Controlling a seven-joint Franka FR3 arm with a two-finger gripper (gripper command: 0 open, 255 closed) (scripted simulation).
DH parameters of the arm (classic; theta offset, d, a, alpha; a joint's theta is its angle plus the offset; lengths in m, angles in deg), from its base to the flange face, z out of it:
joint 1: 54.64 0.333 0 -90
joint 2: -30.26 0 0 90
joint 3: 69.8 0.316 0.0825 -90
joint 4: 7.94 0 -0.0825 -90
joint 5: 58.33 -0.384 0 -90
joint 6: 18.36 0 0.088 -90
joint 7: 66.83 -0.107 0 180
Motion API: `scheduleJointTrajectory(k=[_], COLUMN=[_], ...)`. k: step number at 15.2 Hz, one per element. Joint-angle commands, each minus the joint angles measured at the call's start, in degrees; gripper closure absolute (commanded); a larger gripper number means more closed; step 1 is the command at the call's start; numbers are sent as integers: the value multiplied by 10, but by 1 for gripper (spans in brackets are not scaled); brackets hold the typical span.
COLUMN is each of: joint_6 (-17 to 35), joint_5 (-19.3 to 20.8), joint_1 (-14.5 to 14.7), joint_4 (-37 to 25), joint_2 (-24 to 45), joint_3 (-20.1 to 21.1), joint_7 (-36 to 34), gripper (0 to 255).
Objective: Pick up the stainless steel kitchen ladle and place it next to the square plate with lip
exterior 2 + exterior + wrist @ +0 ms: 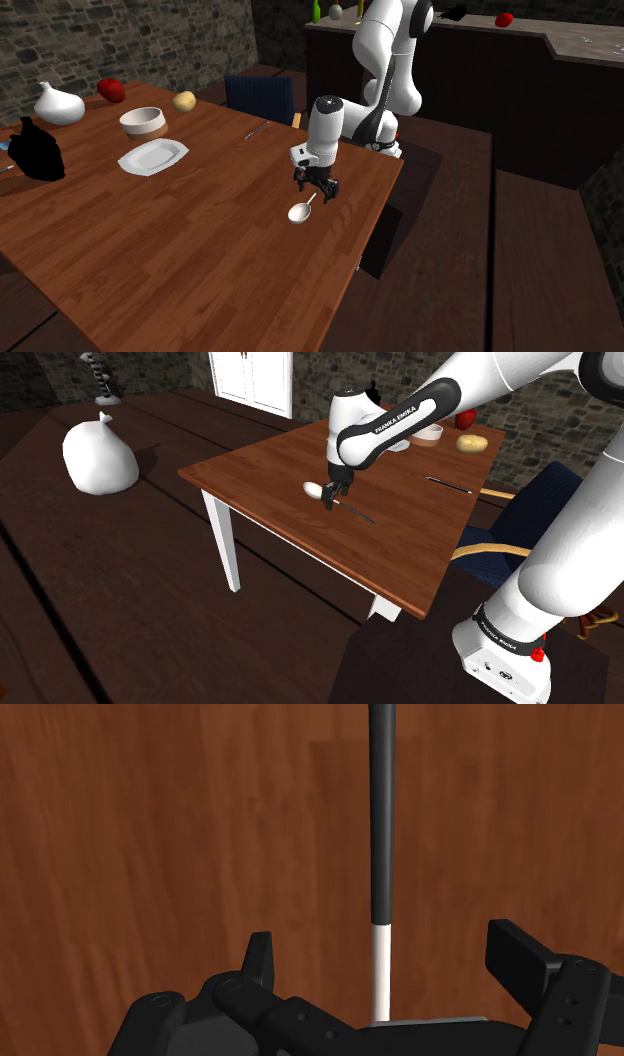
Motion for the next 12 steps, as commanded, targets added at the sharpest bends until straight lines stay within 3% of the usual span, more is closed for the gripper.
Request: scheduleJointTrajectory(k=[1,2,3,12], joint_6=[0,0,0,0], joint_5=[0,0,0,0], joint_1=[0,0,0,0], joint_4=[0,0,0,0], joint_2=[0,0,0,0], joint_3=[0,0,0,0], joint_7=[0,0,0,0], gripper=[0,0,255,255])
